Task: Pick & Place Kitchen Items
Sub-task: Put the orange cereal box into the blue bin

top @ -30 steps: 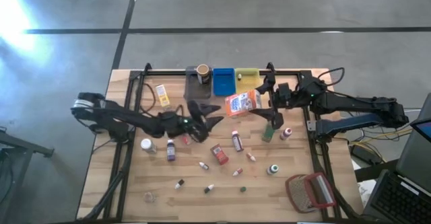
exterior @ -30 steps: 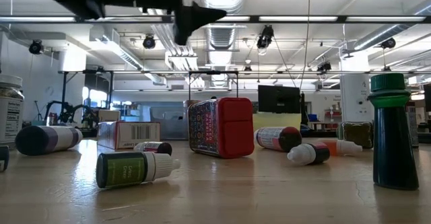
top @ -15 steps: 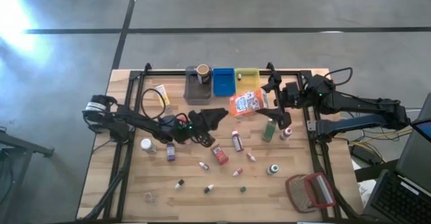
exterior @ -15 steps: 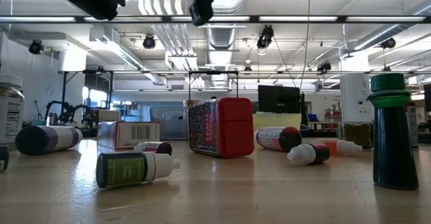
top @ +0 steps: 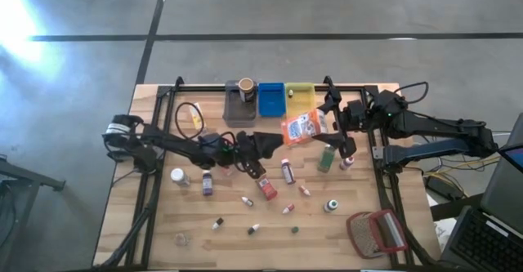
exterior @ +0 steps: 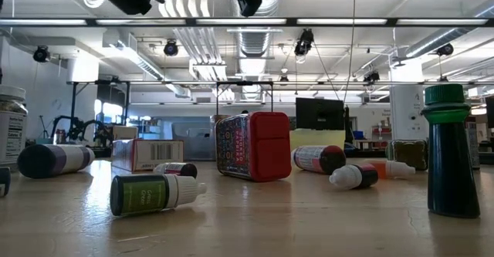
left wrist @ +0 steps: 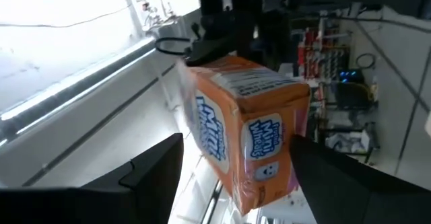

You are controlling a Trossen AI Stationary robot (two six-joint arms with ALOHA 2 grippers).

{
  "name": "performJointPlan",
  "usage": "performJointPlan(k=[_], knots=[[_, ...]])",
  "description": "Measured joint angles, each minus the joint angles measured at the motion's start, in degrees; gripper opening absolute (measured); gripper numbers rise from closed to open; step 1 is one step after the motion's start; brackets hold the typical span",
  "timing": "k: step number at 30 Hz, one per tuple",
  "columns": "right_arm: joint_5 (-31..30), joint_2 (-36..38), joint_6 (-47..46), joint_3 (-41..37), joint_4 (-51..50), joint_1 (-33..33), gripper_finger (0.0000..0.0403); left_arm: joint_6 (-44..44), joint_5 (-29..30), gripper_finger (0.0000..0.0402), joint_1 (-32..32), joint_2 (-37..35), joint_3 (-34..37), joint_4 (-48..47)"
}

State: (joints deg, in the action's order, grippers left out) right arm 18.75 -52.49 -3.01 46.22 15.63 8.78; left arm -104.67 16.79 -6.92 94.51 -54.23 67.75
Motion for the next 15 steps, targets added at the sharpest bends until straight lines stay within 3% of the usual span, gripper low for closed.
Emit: performJointPlan(k=[8,15], knots=[[0.4,-0.1,0.1,1.1,0.3,0.0,0.0332,1.5,0.0,0.0277,0.7,0.1,-0.8,-2.4],[0.8,-0.1,0.2,1.7,0.7,0.0,0.0309,1.7,-0.1,0.0277,0.9,0.1,-0.8,-3.2]])
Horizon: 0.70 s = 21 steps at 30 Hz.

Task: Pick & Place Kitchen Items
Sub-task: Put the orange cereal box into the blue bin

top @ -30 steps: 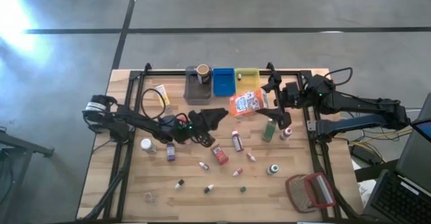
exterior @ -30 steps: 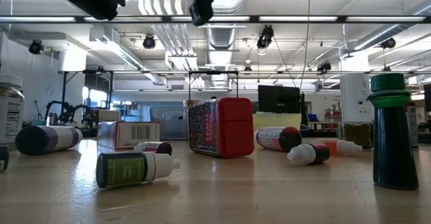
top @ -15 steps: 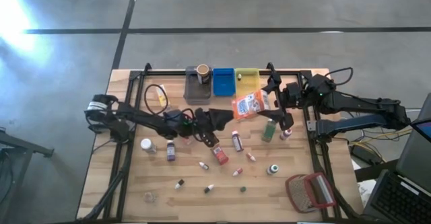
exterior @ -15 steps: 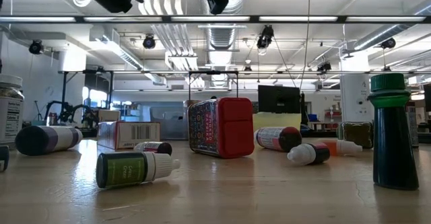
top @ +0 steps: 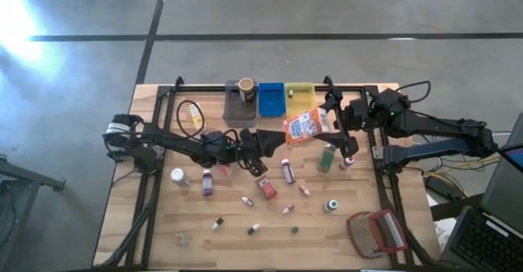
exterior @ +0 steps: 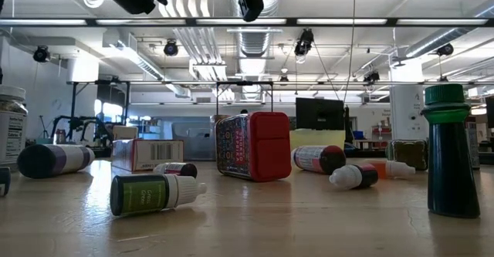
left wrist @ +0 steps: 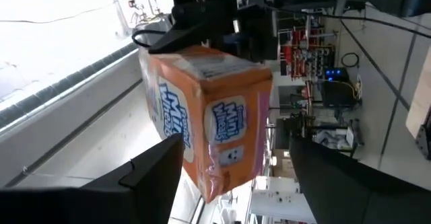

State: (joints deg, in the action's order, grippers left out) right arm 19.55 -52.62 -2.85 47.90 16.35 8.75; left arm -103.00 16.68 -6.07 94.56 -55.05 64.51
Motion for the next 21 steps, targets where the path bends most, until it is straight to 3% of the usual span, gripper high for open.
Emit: performJointPlan(k=[6,12,21], knots=[[0.0,-0.6,0.1,0.0,2.3,0.0,0.0297,2.3,-3.4,0.0277,0.1,0.0,-1.3,0.0],[0.0,-2.9,0.0,0.6,4.0,0.0,0.0315,2.3,-4.0,0.0277,1.2,1.7,-3.5,1.3],[0.4,-3.8,-0.2,0.7,4.3,0.0,0.0319,-3.4,-3.7,0.0277,1.7,5.6,-5.6,6.2]])
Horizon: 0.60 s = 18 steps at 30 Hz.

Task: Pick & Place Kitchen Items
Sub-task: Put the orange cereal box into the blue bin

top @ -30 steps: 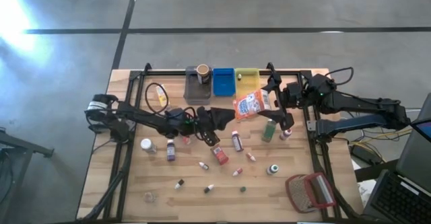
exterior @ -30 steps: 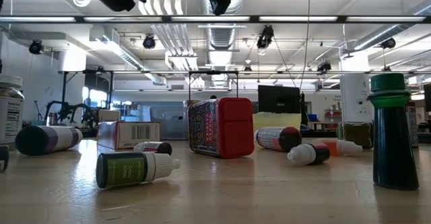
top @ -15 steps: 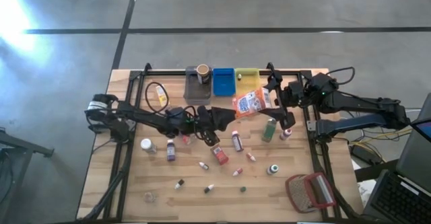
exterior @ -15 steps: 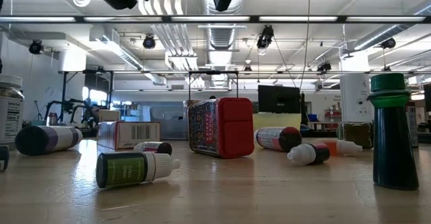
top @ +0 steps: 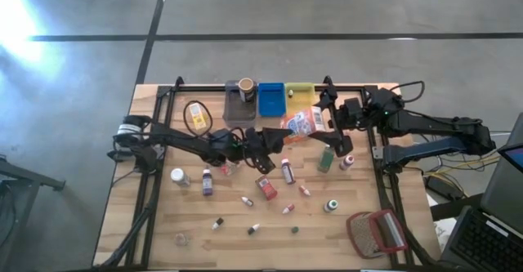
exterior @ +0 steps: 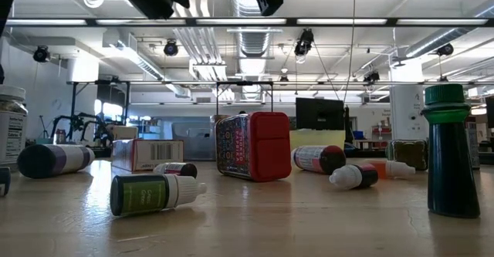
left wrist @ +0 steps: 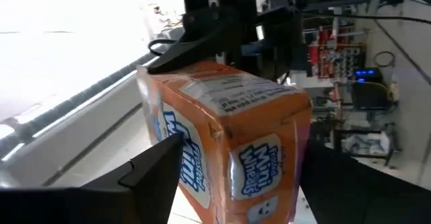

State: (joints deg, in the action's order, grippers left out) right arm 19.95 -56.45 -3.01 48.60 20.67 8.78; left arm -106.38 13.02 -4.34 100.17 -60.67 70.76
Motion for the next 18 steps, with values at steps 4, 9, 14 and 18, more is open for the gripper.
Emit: performJointPlan(k=[4,9,14,18], knots=[[0.1,0.2,-0.1,0.1,0.4,0.0,0.0304,1.7,-1.3,0.0277,0.0,0.0,0.0,3.1],[0.3,0.2,-0.1,0.2,0.1,0.0,0.0295,0.6,-2.2,0.0277,-0.3,0.1,0.0,5.0],[0.9,0.3,-0.2,0.1,-0.8,0.0,0.0308,-1.4,-2.2,0.0277,-2.0,0.0,0.1,7.5],[2.0,0.2,-0.1,-0.1,-1.2,0.0,0.032,-1.3,-2.9,0.0277,-2.3,0.0,0.1,8.4]])
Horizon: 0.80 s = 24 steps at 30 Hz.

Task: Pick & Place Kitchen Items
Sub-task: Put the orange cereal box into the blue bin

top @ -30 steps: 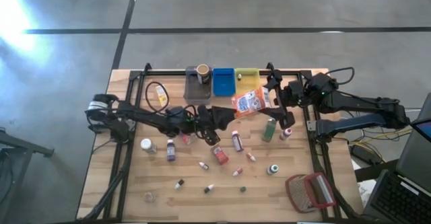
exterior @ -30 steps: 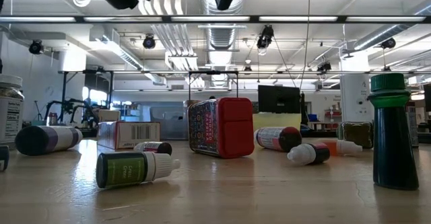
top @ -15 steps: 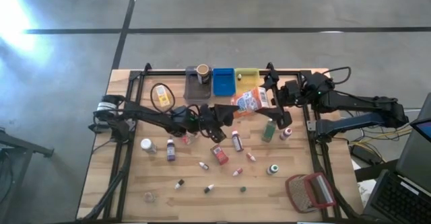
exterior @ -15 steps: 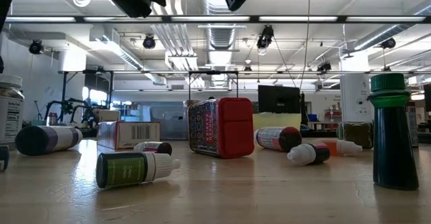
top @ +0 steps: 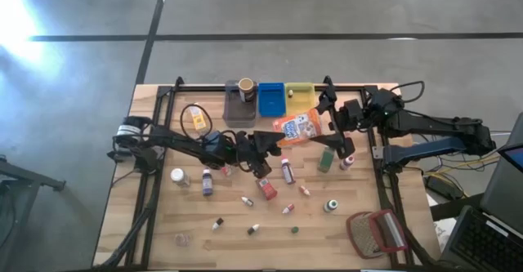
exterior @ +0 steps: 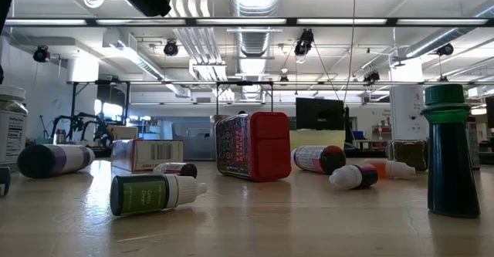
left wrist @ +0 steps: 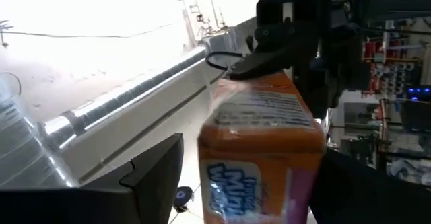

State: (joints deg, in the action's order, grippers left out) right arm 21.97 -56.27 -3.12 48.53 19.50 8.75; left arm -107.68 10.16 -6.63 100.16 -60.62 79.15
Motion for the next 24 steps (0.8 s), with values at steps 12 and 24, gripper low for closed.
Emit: performJointPlan(k=[12,24], knots=[[0.9,-0.1,0.0,0.0,-0.3,0.0,0.03,1.5,-0.2,0.0277,0.2,-0.1,-0.1,-4.1],[4.1,-0.1,-2.5,0.0,-2.7,0.0,0.0316,1.8,-0.2,0.0277,0.5,-0.1,-0.1,-5.7]])
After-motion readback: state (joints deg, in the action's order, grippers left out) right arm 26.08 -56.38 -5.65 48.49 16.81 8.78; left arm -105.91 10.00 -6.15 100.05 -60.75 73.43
